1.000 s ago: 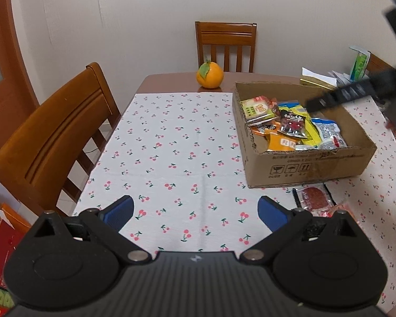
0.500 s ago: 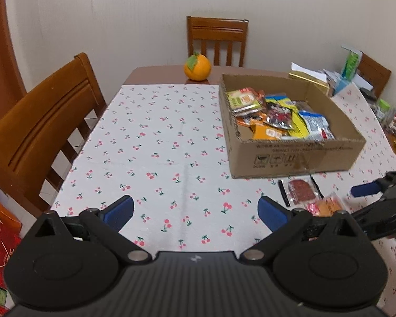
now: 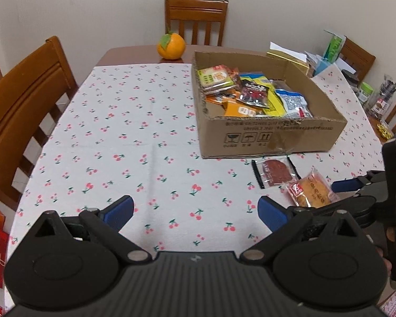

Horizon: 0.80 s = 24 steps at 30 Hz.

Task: Organize snacks
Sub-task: 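Move both open tools back toward red sausage pack and round pastry pack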

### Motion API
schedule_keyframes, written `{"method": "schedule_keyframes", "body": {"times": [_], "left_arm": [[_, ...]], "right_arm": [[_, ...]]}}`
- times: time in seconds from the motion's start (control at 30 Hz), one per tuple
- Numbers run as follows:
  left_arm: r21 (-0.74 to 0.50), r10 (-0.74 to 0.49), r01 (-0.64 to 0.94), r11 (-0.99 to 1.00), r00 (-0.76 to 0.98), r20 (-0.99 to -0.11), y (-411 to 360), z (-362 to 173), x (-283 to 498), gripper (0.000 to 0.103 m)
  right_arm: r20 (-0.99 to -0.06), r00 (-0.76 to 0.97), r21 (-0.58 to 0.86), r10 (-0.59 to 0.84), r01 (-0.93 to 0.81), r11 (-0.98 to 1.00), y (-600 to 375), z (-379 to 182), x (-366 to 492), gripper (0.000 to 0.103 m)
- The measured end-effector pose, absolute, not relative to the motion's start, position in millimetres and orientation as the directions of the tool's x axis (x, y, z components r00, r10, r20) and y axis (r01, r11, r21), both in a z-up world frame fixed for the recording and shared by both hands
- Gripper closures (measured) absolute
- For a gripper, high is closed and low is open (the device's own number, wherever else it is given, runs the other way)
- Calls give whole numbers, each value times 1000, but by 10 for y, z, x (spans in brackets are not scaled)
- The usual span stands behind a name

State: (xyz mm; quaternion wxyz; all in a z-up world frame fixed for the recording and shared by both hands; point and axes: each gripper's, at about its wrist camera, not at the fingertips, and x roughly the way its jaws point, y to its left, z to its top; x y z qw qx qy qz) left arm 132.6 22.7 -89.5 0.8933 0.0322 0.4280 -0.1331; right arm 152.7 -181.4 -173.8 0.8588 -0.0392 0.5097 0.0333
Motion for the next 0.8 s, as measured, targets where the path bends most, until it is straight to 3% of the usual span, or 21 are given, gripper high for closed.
{"method": "schedule_keyframes", "body": {"times": [0.4, 0.8], "left_arm": [[-63, -261, 353, 933, 550, -793, -421, -1146, 1671, 3], [-31, -228, 344, 939, 548, -805, -1063, -1497, 2001, 3]], "right_arm": [[-875, 483, -37, -29, -8, 999, -2380, -1719, 1367, 0], [-866, 499, -34, 36, -130, 991, -2536, -1718, 1333, 0]]}}
